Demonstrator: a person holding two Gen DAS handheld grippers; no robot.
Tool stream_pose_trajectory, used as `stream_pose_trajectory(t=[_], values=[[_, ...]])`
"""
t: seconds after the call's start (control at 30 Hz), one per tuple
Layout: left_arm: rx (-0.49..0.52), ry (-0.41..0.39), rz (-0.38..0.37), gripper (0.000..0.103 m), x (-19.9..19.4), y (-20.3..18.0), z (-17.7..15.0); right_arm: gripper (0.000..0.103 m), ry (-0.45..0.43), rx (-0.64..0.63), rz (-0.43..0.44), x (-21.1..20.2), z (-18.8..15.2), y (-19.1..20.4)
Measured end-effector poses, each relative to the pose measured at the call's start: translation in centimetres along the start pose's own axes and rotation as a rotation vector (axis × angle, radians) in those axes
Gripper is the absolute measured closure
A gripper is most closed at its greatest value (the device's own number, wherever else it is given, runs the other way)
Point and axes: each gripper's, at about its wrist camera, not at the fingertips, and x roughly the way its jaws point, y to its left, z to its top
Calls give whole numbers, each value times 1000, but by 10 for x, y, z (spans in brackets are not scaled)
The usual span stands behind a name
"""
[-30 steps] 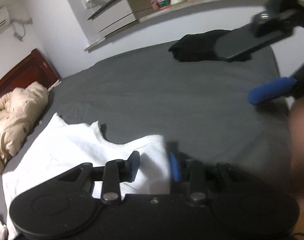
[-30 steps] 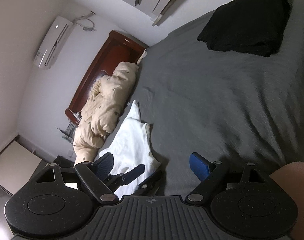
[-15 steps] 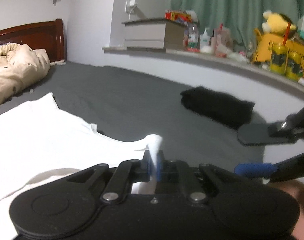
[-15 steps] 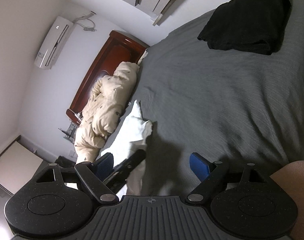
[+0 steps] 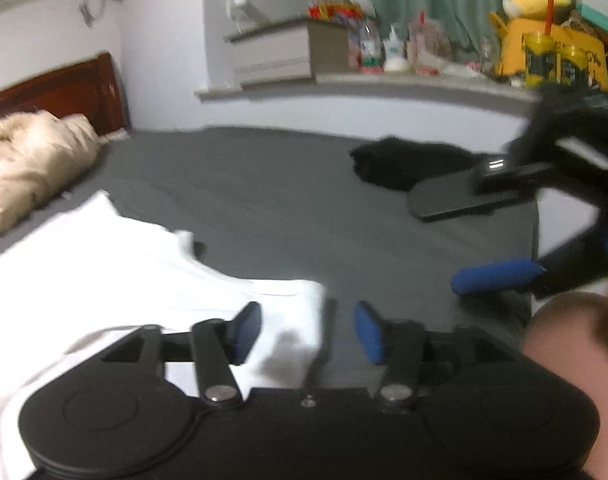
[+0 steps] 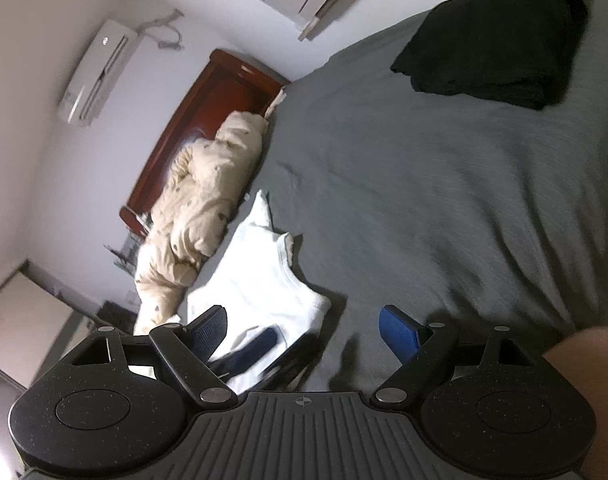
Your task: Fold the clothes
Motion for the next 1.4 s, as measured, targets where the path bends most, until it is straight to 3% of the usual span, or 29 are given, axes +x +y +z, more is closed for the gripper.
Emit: stream_pose_trajectory(t=[0.17, 0.27, 0.33, 0.4, 0.43, 0.5, 0.63, 0.83, 0.9, 1.07, 1.1, 1.13, 1.37, 1.4], values=[[-66, -6, 82, 40, -51, 31, -23, 20, -5, -183, 53, 29, 25, 29], [-115, 24, 165, 38, -73, 53, -39, 20, 50, -167, 107, 69, 50, 40], [-163, 34, 216, 38, -87, 67, -48, 20, 90, -163, 93, 101, 65, 45], [-210, 36, 259, 38, -99, 80, -56, 36, 125, -180, 61, 135, 77, 49], [-234, 35, 280, 38, -104, 86, -60, 38, 143, -182, 43, 150, 81, 48], [-271, 34, 308, 38, -113, 95, -65, 52, 181, -158, -12, 178, 88, 42], [-303, 22, 339, 38, -121, 111, -68, 54, 238, -69, -64, 219, 90, 28], [-338, 12, 363, 37, -126, 126, -68, 55, 233, 86, -45, 251, 93, 17], [-340, 14, 362, 37, -126, 126, -69, 69, 234, 111, -55, 260, 96, 15], [-332, 19, 357, 37, -125, 126, -72, 73, 241, 141, -69, 272, 95, 13], [-333, 21, 357, 37, -124, 126, -72, 87, 234, 145, -75, 273, 94, 12], [-334, 23, 356, 37, -124, 126, -72, 92, 223, 143, -93, 273, 93, 12], [-321, 27, 356, 37, -123, 124, -71, 95, 108, 36, -113, 263, 88, 26], [-322, 27, 357, 37, -124, 124, -71, 101, 80, 25, -119, 258, 88, 28]])
